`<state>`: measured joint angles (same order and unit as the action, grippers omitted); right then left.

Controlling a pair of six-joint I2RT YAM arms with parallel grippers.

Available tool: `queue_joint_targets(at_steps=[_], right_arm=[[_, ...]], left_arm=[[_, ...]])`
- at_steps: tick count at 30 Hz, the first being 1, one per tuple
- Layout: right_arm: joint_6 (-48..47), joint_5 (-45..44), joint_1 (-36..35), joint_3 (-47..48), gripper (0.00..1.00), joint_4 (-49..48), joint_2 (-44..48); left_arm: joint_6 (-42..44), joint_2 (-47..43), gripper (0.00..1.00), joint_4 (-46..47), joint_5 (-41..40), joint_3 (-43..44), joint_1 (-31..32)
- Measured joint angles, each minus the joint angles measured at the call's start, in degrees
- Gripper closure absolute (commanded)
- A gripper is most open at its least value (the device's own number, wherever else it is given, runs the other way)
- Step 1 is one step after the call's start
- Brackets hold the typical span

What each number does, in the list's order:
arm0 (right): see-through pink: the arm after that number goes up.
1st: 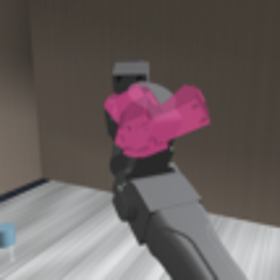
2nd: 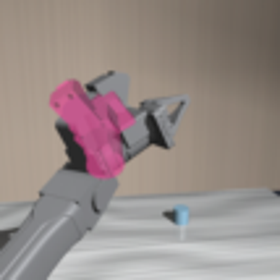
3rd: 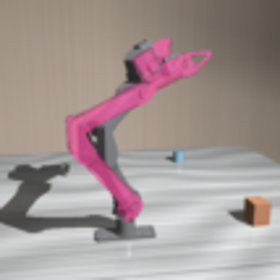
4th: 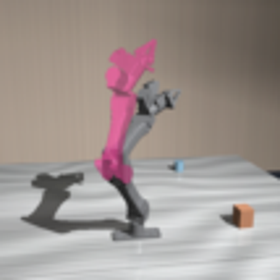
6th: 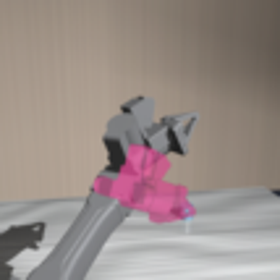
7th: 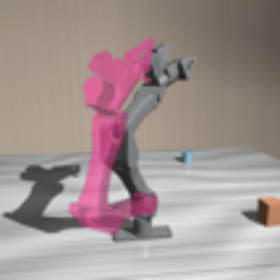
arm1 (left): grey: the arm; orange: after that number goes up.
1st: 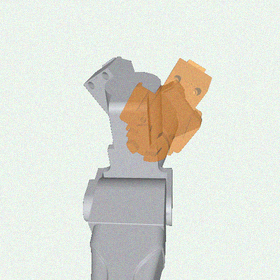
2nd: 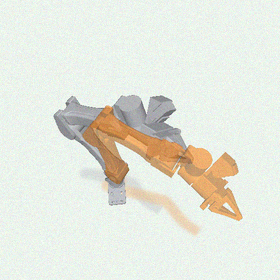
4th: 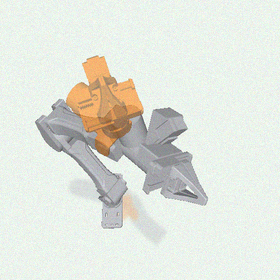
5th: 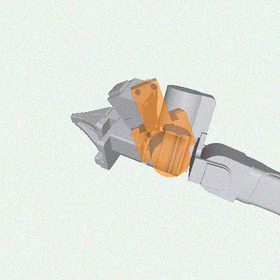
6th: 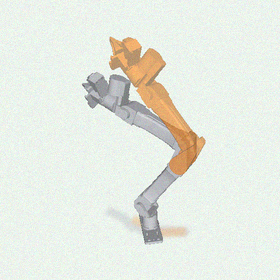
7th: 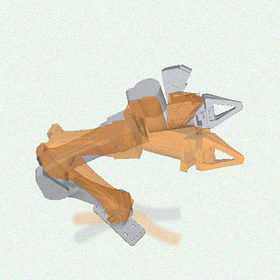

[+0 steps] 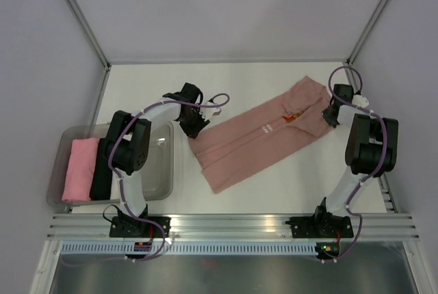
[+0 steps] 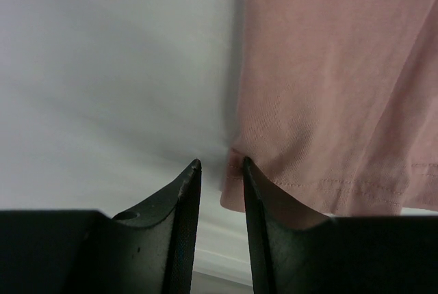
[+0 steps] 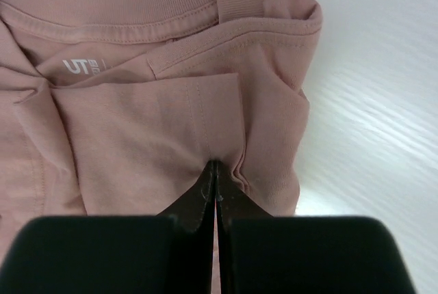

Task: Roll the t-shirts
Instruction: Fold the tshirt

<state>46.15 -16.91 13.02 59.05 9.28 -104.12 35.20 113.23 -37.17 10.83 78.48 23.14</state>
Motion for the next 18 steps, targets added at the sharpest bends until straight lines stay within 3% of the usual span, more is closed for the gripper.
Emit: queue_joint_targets(at_steps=[11, 18], right_arm=[[-4.33, 6.62, -10.75, 31.39, 1.00, -0.17, -23.12], [-8.20, 10.05, -12.96, 36.28, 0.98, 1.81, -25.49]], left_arm=[[2.16, -10.32, 0.63, 0.02, 2.40, -14.51, 7.67], [2.32, -12.59, 0.62, -0.59, 6.12, -17.49, 13.75]])
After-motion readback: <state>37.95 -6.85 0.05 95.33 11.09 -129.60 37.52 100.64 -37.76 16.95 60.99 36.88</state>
